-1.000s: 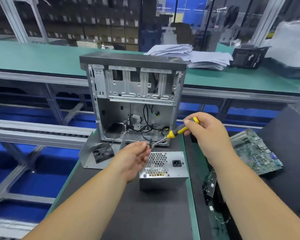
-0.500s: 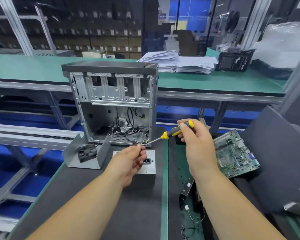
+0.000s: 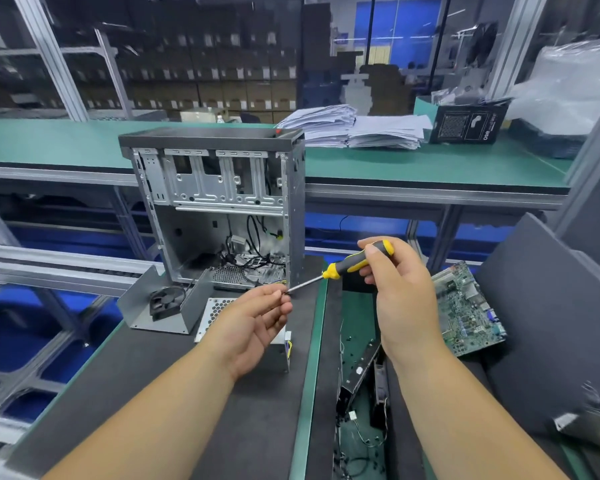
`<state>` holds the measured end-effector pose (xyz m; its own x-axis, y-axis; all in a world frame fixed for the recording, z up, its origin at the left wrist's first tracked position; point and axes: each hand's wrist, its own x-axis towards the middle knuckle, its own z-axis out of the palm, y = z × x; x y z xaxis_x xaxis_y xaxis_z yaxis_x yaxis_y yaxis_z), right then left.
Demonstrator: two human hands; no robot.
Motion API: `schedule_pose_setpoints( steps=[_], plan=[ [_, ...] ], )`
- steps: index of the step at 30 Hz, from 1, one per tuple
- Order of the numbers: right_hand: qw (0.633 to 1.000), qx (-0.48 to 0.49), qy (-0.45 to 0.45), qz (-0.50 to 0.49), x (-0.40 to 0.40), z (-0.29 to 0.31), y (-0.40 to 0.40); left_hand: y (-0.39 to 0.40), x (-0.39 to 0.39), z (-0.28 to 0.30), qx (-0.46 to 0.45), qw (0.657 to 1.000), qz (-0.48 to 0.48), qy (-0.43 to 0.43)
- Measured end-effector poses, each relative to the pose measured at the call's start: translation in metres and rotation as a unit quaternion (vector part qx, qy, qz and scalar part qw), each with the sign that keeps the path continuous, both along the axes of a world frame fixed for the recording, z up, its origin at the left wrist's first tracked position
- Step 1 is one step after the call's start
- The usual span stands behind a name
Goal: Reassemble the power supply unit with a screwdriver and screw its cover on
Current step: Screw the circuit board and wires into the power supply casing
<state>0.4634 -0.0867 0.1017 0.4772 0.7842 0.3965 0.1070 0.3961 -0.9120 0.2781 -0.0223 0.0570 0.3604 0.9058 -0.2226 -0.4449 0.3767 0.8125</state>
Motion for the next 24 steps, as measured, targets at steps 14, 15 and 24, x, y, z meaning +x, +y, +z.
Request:
schedule_pose_setpoints(
  steps=[14,15,24],
  plan=[
    [0.999,-0.007,-0.034,-0.004,0.012,0.001,-0.011,-0.006,0.009,0.001,0.028,0.999,-0.030,0.016],
    [0.999,-0.007,-0.036,0.000,0.011,0.001,-0.011,-0.006,0.008,0.001,0.032,0.999,-0.027,0.021],
    [0.997,-0.007,-0.071,0.030,-0.008,-0.002,-0.005,0.000,-0.009,-0.006,0.120,0.981,0.003,0.151]
  ],
)
